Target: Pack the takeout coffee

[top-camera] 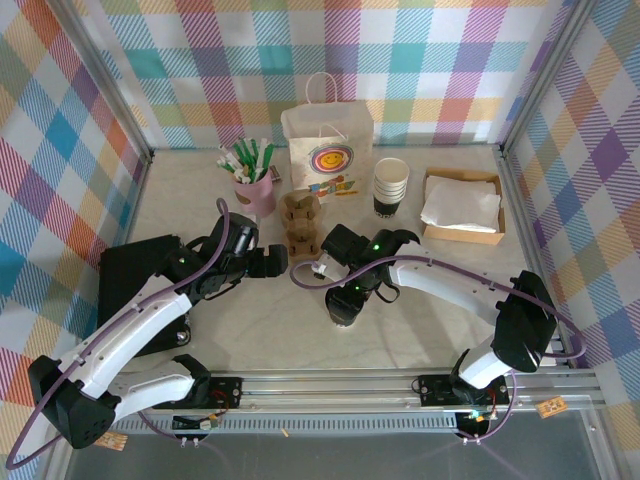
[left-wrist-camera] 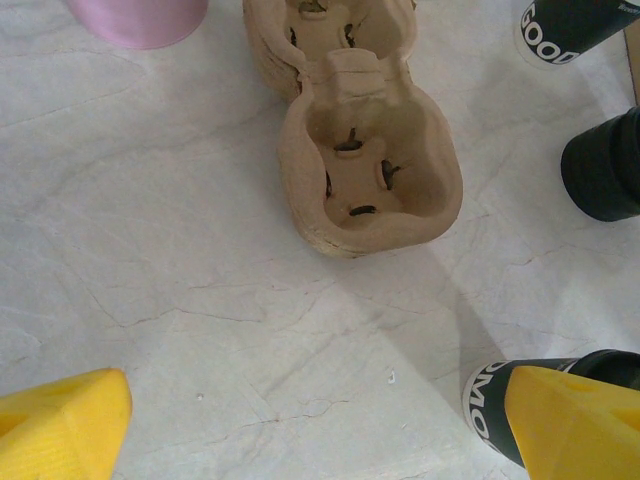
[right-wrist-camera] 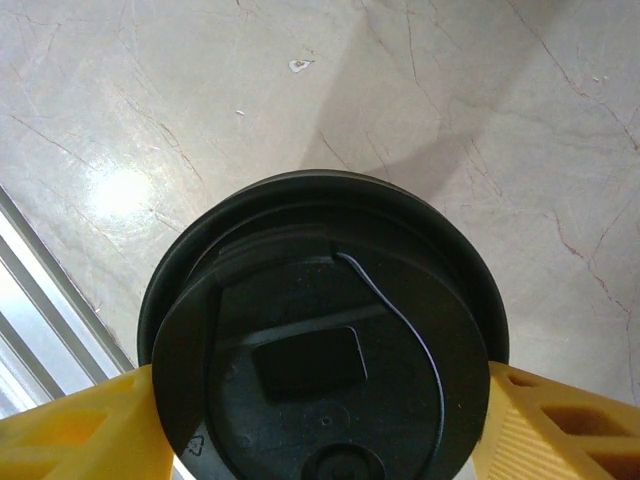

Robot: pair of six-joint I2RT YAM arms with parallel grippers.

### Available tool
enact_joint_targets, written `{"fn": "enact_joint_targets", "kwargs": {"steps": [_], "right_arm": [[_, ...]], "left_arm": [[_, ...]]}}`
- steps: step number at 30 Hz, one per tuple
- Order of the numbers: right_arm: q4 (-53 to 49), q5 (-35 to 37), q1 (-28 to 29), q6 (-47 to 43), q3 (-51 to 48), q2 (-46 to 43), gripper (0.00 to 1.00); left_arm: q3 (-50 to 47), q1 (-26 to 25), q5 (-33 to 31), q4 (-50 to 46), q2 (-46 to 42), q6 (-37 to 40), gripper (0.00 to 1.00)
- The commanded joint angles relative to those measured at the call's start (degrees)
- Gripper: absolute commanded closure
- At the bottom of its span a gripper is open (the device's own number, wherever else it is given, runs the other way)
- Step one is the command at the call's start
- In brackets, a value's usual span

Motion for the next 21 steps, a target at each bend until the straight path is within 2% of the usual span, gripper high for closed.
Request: {"fn": "enact_joint_targets", "kwargs": {"steps": [1,8,14,21], "right_arm": [[-2.49,1.22,0.3,1.3,-1.7,0.71,0.38],[-2.64,2.24,0.28,2.67,-2.57,-1.08,0.4],[-2.7,1.33,0.3,2.34,-3.05,-0.95,0.28],[-2.61,0.69,0.41,1.47,-3.45,-0.53,0.22]], "left_arm": [[0.39,0.86,0.21,0.82,0.84,0.3,0.04],[0.58,0.86,0.47,1.65,1.78,0.05,0.04],[0.48,0.81,0.82,2.24,2.24,-0.62,0.04],[0.4,0.83,0.84,1.99,2.06,-1.03,0.04]]}}
